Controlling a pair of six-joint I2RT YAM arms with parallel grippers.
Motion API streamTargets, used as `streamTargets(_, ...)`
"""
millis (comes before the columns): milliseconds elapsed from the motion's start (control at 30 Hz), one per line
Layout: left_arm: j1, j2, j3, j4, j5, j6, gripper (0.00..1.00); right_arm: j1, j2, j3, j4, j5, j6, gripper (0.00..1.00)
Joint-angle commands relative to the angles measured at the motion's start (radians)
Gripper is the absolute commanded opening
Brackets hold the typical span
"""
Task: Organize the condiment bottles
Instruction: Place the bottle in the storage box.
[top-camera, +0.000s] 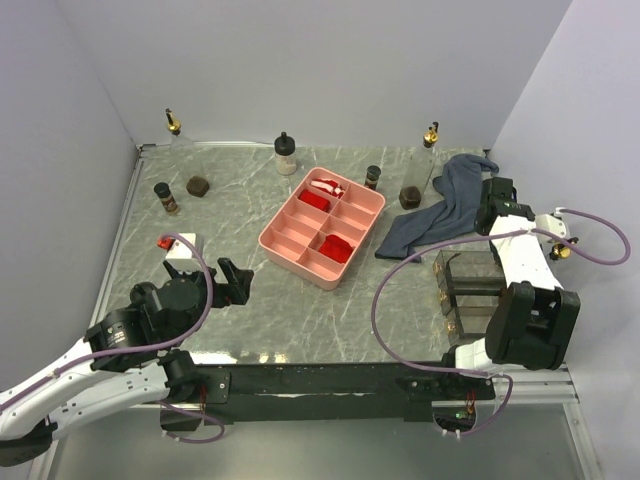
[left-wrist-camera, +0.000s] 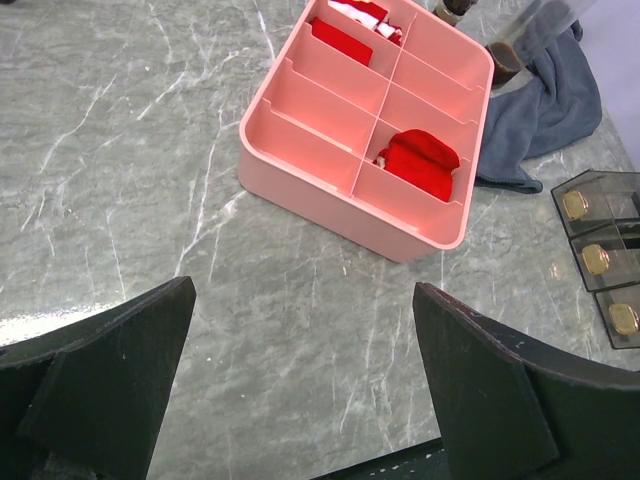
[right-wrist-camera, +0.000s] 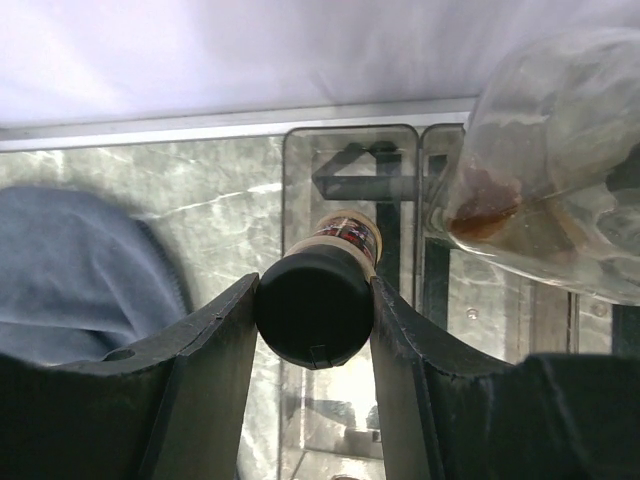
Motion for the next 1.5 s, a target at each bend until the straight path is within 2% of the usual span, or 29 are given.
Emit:
streamTargets(0,-0.005,-0.009,0.004,0.002,-0.022,-0.016,0.97,-0.007,-0.021,-0.015,0.042,0.037,0.009,0.00)
streamTargets(700,-0.005,-0.006,0.004,0.002,-0.027,-0.016,0.97,-0.038,0.080,0.019,0.054,0.024,-0.002,0.01)
streamTargets(967,-0.005,-0.008,0.005,0.000,-0.028,-0.017,0.97,-0.045,0.078,0.013,0.089,0.004,-0.031,0.15)
streamTargets(1067,-0.005,-0.011,0.004,0.002,-0.027,-0.017,0.97,-0.050,0.081,0.014,0.092,0.006,-0.035,0.26)
streamTargets(1100,-0.005,-0.011,0.004,0.002,-0.027,-0.017,0.97,-0.052,0.080,0.014,0.095,0.001,-0.040,0.33)
streamTargets(1467,-0.007,-0.015,0.004,0.002,-0.027,-0.017,0.97,-0.067,0.109,0.022,0.102,-0.005,-0.049,0.35)
